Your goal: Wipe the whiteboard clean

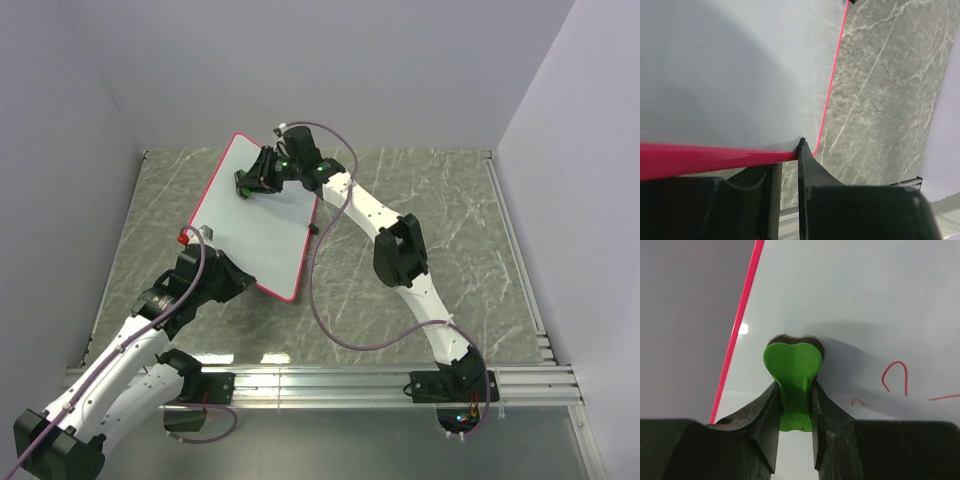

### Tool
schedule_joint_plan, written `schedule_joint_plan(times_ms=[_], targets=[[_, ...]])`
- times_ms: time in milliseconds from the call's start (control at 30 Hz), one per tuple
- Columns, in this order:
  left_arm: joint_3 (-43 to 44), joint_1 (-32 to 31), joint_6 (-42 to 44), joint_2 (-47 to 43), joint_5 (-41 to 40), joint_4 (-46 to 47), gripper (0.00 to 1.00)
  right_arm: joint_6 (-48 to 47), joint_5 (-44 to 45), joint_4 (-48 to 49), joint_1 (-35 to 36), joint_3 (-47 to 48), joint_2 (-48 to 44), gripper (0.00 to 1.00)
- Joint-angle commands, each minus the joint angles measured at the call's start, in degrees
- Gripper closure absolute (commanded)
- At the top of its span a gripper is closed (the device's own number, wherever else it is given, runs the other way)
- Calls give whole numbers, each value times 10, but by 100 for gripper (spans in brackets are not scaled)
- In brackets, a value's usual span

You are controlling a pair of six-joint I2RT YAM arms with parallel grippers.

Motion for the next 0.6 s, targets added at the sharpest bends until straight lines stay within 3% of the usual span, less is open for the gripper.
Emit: schedule_joint_plan(times_ms=[0, 267, 567], targets=[[-18, -36, 80, 2, 157, -103, 99, 22, 16, -18, 6, 13, 38, 100], [-18, -37, 76, -12, 151, -108, 99, -53, 190, -145, -27, 14, 44, 100], [-18, -37, 81, -12, 149, -104, 99, -133, 241, -276, -15, 3, 33, 100]])
